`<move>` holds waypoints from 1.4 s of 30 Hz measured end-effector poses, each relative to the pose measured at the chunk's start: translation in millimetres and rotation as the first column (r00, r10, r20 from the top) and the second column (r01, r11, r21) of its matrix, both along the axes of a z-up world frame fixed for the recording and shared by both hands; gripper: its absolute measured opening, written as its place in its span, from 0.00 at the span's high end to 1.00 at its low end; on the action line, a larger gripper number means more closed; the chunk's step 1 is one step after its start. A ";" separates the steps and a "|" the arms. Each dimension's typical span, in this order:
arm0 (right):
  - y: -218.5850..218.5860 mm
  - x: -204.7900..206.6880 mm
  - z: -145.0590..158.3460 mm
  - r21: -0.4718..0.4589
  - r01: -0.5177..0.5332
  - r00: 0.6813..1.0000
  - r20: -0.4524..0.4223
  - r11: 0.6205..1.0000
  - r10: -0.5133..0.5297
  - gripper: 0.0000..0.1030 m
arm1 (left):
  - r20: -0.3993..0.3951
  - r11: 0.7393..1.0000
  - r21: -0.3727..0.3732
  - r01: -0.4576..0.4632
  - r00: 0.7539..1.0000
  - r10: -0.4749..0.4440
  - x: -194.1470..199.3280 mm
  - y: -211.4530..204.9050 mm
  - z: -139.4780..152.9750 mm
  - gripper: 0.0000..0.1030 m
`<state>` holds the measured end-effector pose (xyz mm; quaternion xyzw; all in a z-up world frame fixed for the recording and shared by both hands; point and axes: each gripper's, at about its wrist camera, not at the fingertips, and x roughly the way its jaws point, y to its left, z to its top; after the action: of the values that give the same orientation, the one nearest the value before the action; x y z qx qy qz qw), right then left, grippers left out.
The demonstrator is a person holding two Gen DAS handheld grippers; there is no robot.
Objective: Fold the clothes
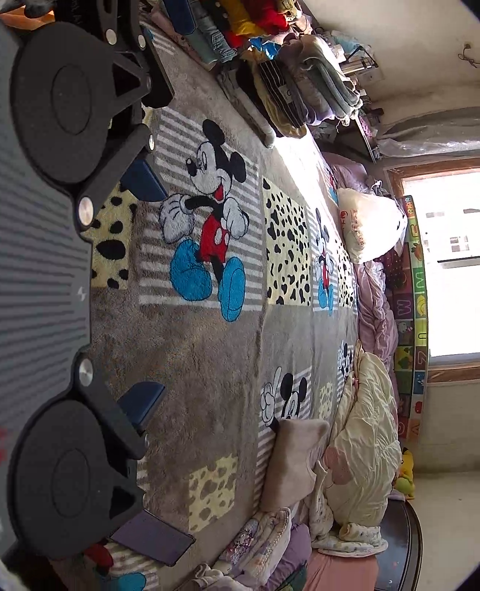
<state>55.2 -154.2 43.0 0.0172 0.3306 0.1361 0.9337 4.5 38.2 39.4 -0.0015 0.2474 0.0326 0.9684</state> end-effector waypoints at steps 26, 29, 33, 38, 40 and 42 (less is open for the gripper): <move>-35.4 -17.2 -20.7 -0.071 0.081 0.996 -0.035 0.994 -0.084 0.00 | -0.136 0.997 -0.033 -0.076 0.988 0.070 19.6 -19.5 -29.3 0.00; -35.1 -17.1 -23.6 -0.081 0.084 0.995 -0.045 0.993 -0.088 0.00 | -0.136 0.997 -0.011 -0.072 0.988 0.070 17.2 -23.4 -31.5 0.00; -35.2 -17.1 -25.0 -0.082 0.084 0.995 -0.054 0.993 -0.089 0.00 | -0.124 0.996 0.042 -0.084 0.988 0.088 14.5 -28.9 -34.3 0.00; -35.1 -18.8 -21.9 -0.076 0.073 0.996 -0.049 0.994 -0.077 0.00 | -0.127 0.995 0.048 -0.090 0.987 0.096 13.9 -27.3 -36.6 0.00; -35.1 -18.8 -21.2 -0.075 0.072 0.996 -0.047 0.995 -0.075 0.00 | -0.128 0.995 0.039 -0.089 0.987 0.094 13.5 -26.2 -36.4 0.00; -34.5 -19.0 -20.9 -0.073 0.072 0.996 -0.047 0.995 -0.075 0.00 | -0.129 0.995 0.034 -0.089 0.987 0.093 13.2 -25.4 -36.2 0.00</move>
<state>36.1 -188.7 22.1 -0.0006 0.3578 0.0893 0.9295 17.8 12.8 3.1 0.0030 0.3096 0.0803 0.9475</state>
